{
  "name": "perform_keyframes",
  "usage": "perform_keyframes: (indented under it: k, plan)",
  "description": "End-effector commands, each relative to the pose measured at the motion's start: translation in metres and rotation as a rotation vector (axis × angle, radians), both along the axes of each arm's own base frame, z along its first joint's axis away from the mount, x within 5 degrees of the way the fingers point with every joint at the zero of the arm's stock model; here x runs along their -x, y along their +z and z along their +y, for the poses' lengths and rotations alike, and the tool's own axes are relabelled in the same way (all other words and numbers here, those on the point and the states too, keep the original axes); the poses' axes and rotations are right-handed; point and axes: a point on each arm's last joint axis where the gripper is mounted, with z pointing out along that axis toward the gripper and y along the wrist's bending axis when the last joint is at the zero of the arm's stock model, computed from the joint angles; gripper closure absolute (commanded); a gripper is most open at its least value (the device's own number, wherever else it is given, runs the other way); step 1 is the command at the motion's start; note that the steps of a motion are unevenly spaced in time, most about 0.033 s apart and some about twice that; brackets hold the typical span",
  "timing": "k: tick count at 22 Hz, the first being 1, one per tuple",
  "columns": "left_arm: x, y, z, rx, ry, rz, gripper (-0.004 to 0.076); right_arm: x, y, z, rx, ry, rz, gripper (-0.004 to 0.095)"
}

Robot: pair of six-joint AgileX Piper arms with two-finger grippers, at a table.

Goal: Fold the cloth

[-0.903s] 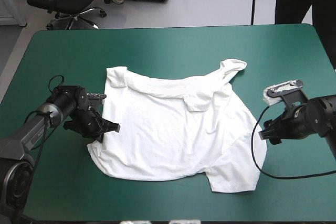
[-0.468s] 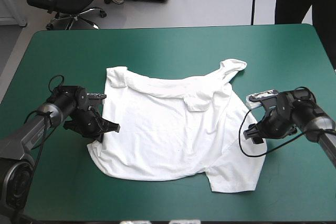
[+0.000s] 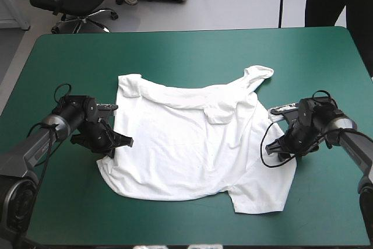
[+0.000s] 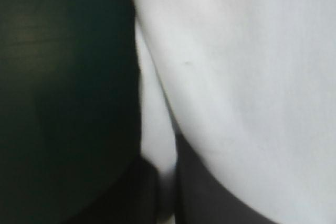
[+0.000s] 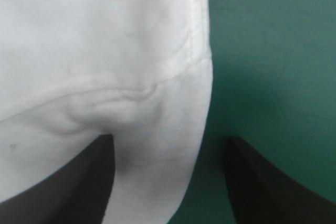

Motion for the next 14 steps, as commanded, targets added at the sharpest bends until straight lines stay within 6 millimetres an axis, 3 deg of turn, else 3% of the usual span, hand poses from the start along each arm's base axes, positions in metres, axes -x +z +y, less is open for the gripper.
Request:
perform_keyframes:
  k: [1, 3, 4, 5, 9, 11, 14]
  plan:
    - [-0.006, 0.0, 0.003, -0.043, -0.02, -0.068, 0.0741, -0.002, 0.001, 0.007, -0.068, -0.004, -0.017, 0.059]
    - [-0.006, 0.0, 0.003, -0.042, -0.02, -0.071, 0.0741, -0.002, 0.001, 0.008, -0.078, -0.001, -0.016, 0.0723]
    - [-0.006, 0.0, 0.003, -0.042, -0.02, -0.073, 0.0741, -0.002, 0.001, 0.008, -0.08, -0.001, -0.016, 0.0874]
    - [-0.007, 0.0, 0.003, -0.042, -0.019, -0.075, 0.0741, -0.002, 0.001, 0.008, -0.08, -0.001, -0.016, 0.0926]
    - [-0.007, 0.009, 0.003, -0.042, -0.022, -0.093, 0.0741, -0.003, 0.013, 0.008, -0.087, -0.001, -0.059, 0.0925]
    - [-0.005, 0.029, 0.004, -0.034, -0.026, -0.145, 0.0741, -0.002, 0.041, 0.008, -0.099, 0.003, -0.129, 0.0925]
    - [0.005, 0.076, 0.005, -0.02, -0.026, -0.237, 0.0741, 0.009, 0.103, 0.008, -0.133, 0.007, -0.232, 0.0925]
